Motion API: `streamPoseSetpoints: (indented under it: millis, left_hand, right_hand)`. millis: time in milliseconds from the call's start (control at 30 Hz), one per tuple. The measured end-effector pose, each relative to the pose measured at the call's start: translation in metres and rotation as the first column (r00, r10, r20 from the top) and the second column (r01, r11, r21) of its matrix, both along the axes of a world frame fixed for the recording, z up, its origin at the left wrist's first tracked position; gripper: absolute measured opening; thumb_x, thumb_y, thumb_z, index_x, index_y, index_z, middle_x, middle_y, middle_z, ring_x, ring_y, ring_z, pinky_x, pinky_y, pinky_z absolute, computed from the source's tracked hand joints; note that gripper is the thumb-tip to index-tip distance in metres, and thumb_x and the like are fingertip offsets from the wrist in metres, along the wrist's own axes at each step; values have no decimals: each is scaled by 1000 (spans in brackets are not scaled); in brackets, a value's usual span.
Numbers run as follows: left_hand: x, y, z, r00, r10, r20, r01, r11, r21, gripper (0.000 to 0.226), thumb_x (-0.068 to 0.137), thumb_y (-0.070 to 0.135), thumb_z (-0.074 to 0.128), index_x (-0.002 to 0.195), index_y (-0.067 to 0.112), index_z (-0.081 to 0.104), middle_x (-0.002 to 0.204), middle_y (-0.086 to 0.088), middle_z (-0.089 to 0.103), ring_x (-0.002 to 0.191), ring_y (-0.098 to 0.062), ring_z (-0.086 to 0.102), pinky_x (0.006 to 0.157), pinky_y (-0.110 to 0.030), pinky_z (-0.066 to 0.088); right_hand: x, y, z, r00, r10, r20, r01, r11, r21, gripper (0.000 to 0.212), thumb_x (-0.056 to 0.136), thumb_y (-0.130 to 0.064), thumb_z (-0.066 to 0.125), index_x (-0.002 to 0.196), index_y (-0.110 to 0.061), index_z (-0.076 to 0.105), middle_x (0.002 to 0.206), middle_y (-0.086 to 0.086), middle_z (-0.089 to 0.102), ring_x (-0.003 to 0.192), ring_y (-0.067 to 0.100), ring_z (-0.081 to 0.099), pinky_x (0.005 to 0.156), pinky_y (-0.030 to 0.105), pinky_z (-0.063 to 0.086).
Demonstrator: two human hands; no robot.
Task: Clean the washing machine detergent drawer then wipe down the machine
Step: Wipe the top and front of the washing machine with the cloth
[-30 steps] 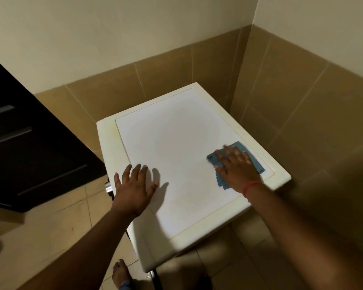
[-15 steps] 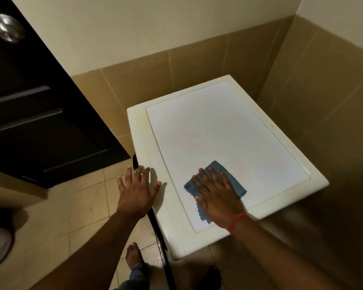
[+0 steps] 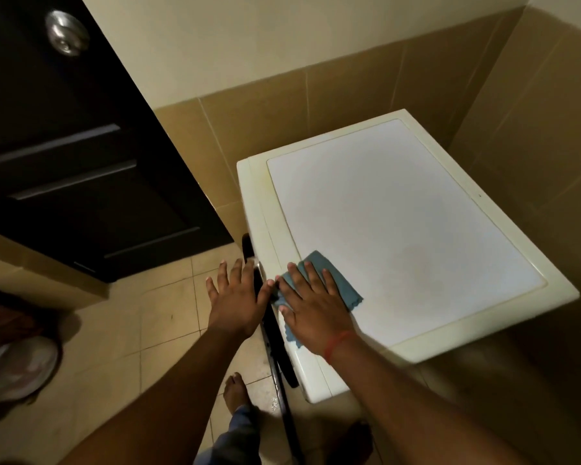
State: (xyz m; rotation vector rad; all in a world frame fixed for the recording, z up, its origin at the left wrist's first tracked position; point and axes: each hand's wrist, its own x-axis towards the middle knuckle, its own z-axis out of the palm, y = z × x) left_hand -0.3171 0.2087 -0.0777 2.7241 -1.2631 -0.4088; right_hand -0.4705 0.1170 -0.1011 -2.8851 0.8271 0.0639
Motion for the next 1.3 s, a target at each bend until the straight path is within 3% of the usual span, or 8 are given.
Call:
streamPoseSetpoints:
  millis: [233,467,667,900,1133,1300]
  left_hand:
    - [10,8,3,999,42,-15,-43,999,-26,76,92,67,10,154,24,13,164,-4,10,151,-26,-8,119,-54,-2]
    - [23,20,-5,999,35,-10,-35,999,-16,74,94,67,12,154,25,14,163,-5,12,151,-27,-5,120,-56,1]
    - [58,17,-9,998,52,-34,-53,998,-40,82,88,71,6,155,24,14,163,-5,12,151,-27,-4,119,-56,2]
    - [94,2,-18,995,-88,-43,86,995,-51,73,96,65,14,154,23,14,163,-6,12,151,-27,-3,119,-57,2]
    - [129,-22,-25,980,-184,-71,177,979,-96,71,96,65,19,153,24,15,164,-5,4,150,-30,-4,118,-61,5]
    - [117,-33,-19,967,-244,-73,233,963,-137,70,96,65,21,154,25,17,164,-3,4,151,-28,-3,118,-60,2]
  right_hand:
    - [-57,56,7,1000,-10,-9,11,998,68,61,101,-52,25,156,-29,9,164,4,5,150,31,-4,118,57,13]
    - [30,10,1,997,-79,-13,80,997,22,60,100,-51,27,154,-29,17,163,5,15,150,32,3,118,55,12]
    - [-2,46,5,994,-105,-38,107,994,34,59,101,-48,23,156,-28,9,164,6,5,151,31,-3,119,54,10]
    - [96,-13,-2,984,-173,-40,172,985,-25,56,100,-49,23,154,-31,19,163,4,15,150,30,6,119,53,12]
    - [40,40,-3,965,-245,-90,240,969,-66,69,94,-48,50,154,-29,22,162,8,17,149,34,11,118,54,18]
    - [89,6,1,953,-292,-81,288,956,-57,59,99,-51,32,154,-33,18,163,4,15,150,31,8,118,54,17]
